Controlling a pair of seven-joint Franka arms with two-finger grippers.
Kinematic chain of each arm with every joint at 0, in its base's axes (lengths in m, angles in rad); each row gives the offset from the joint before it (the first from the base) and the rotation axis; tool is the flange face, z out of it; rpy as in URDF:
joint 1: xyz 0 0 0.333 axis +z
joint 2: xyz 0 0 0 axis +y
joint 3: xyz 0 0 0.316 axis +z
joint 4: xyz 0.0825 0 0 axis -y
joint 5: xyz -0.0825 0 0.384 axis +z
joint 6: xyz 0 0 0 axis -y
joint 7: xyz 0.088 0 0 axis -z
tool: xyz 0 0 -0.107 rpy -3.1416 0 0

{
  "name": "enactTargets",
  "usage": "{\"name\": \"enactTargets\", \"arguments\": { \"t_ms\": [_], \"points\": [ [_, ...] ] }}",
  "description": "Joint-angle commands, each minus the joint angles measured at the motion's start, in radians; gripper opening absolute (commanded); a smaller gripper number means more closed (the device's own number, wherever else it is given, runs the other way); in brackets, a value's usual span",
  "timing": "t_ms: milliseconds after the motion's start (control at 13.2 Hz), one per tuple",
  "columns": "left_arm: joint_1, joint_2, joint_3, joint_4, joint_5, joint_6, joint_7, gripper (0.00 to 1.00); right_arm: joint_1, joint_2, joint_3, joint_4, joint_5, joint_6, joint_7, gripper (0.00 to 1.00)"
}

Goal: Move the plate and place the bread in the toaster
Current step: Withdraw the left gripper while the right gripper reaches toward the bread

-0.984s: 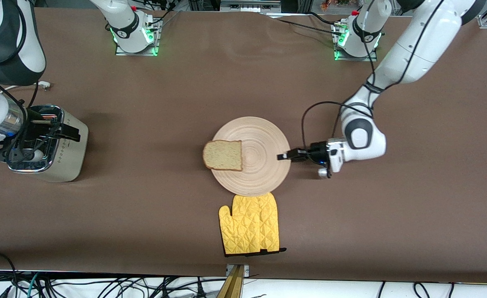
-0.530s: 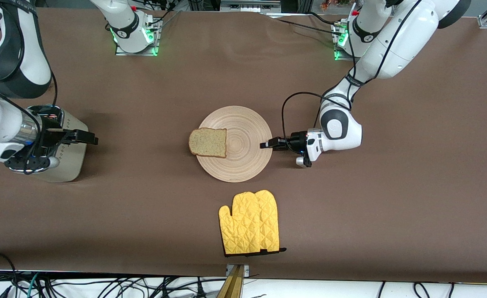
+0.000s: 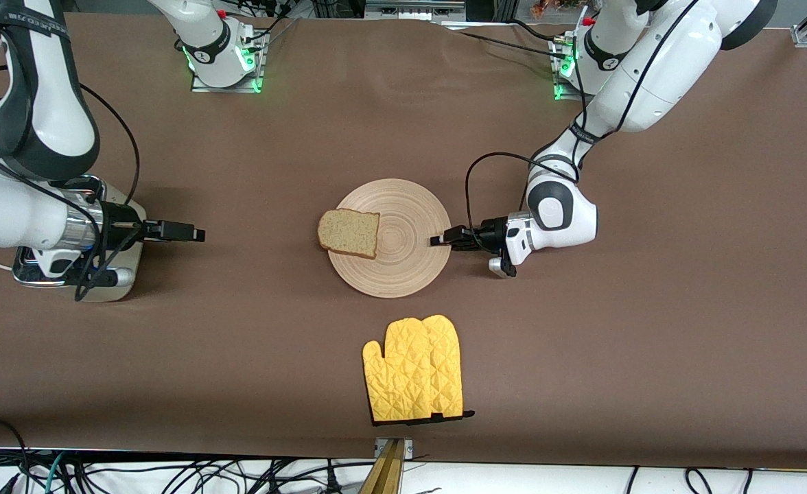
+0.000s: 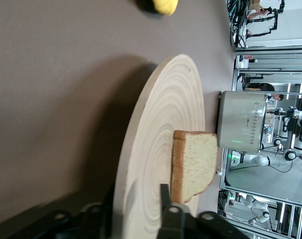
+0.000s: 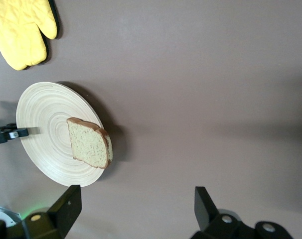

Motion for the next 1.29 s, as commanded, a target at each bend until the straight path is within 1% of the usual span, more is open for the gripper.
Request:
{"name": "enactTargets", "arguments": {
  "t_ms": [0, 76, 151, 227, 378, 454, 530, 606, 681, 757, 833, 908, 984, 1060, 1211],
  "points": [
    [0.034, -0.065, 0.006, -0.034, -0.031, 0.008, 0.031, 1.0, 0.02, 0.046, 0.005, 0.002, 0.021, 0.029, 0.003, 1.0],
    [0.04, -0.077, 0.009, -0.049, 0.022, 0.007, 0.031, 1.0, 0.033, 0.049, 0.005, -0.016, 0.021, 0.055, 0.003, 1.0],
    [0.066, -0.088, 0.022, -0.068, 0.121, 0.002, 0.025, 1.0, 0.053, 0.057, 0.005, -0.031, 0.023, 0.09, 0.005, 1.0],
    [0.121, -0.1, 0.021, -0.078, 0.223, -0.013, 0.016, 1.0, 0.066, 0.067, 0.006, -0.045, 0.027, 0.116, 0.006, 1.0],
    [0.195, -0.12, 0.027, -0.086, 0.41, -0.089, -0.032, 1.0, 0.074, 0.092, 0.006, -0.062, 0.103, 0.121, -0.006, 1.0],
    [0.242, -0.134, 0.033, -0.08, 0.525, -0.138, -0.082, 1.0, 0.077, 0.098, 0.006, -0.077, 0.127, 0.124, -0.008, 1.0],
    [0.287, -0.156, 0.032, -0.068, 0.638, -0.178, -0.171, 1.0, 0.096, 0.11, 0.006, -0.08, 0.148, 0.125, -0.009, 1.0],
    [0.305, -0.187, 0.032, -0.054, 0.726, -0.186, -0.313, 1.0, 0.108, 0.127, 0.006, -0.08, 0.162, 0.128, -0.009, 1.0],
    [0.299, -0.218, 0.033, -0.039, 0.833, -0.186, -0.437, 1.0, 0.123, 0.143, 0.006, -0.084, 0.173, 0.144, -0.009, 1.0],
    [0.304, -0.238, 0.032, -0.013, 0.972, -0.189, -0.546, 1.0, 0.137, 0.149, 0.006, -0.102, 0.176, 0.173, -0.008, 1.0],
    [0.307, -0.265, 0.03, 0.009, 1.117, -0.203, -0.64, 1.0, 0.155, 0.156, 0.006, -0.129, 0.206, 0.205, -0.008, 1.0],
    [0.306, -0.299, 0.029, 0.029, 1.25, -0.246, -0.729, 1.0, 0.166, 0.163, 0.006, -0.155, 0.246, 0.234, -0.009, 1.0],
    [0.306, -0.319, 0.024, 0.07, 1.356, -0.304, -0.788, 1.0, 0.184, 0.173, 0.006, -0.172, 0.272, 0.257, -0.009, 1.0],
    [0.306, -0.328, 0.024, 0.131, 1.433, -0.376, -0.825, 1.0, 0.2, 0.183, 0.006, -0.176, 0.274, 0.269, -0.009, 1.0],
    [0.306, -0.336, 0.027, 0.275, 1.517, -0.523, -0.839, 1.0, 0.217, 0.219, 0.006, -0.176, 0.289, 0.285, -0.008, 1.0]
  ]
}}
